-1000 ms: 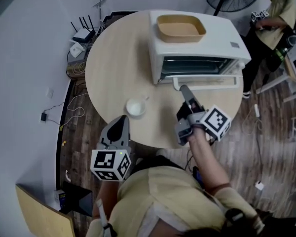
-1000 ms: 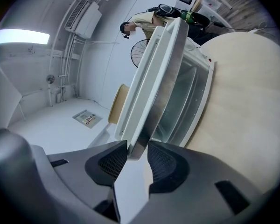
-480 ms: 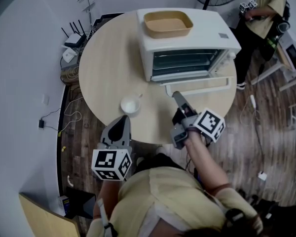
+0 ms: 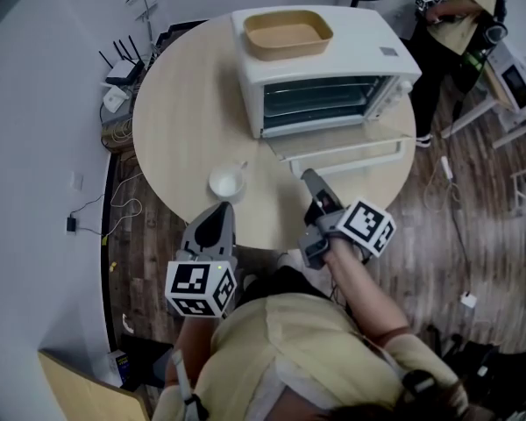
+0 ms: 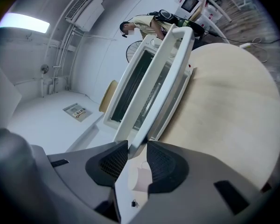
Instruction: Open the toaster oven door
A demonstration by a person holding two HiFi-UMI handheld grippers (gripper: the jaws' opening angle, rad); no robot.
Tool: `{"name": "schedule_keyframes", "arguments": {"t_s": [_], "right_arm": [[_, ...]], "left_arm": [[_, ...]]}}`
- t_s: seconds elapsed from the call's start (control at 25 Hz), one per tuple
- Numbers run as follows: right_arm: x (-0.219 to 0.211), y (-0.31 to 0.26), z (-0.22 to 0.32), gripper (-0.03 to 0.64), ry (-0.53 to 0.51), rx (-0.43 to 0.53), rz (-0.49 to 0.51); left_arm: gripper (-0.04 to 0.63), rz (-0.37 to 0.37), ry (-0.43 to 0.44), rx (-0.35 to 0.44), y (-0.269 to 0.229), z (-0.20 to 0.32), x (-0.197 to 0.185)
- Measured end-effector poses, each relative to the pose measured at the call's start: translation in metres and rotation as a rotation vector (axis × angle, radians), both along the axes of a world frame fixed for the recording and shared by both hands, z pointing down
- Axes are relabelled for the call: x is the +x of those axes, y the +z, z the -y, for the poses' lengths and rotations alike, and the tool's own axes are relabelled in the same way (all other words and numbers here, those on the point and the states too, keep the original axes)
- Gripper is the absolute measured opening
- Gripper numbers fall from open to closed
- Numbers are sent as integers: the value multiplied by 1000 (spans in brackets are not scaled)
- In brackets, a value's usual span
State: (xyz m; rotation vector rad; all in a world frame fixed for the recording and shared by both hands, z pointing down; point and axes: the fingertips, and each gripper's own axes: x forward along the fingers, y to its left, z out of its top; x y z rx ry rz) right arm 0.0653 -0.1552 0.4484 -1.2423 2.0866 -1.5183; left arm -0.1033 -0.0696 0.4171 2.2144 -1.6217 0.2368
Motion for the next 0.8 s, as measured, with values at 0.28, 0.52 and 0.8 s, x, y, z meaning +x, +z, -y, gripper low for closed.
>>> {"name": "schedule_keyframes", "arguments": {"t_s": [0.28,0.52,0.8], "right_arm": [[4,14,-12,119,11,-28,-49],[8,30,-24,117,24,-60,-100],[7,62,-39,109,42,-141,-56]], "left_arm": [[3,2,34,-14,6,0,7],[3,2,57,-32,12,1,12],[3,-1,83,-44,17,1,19]]}}
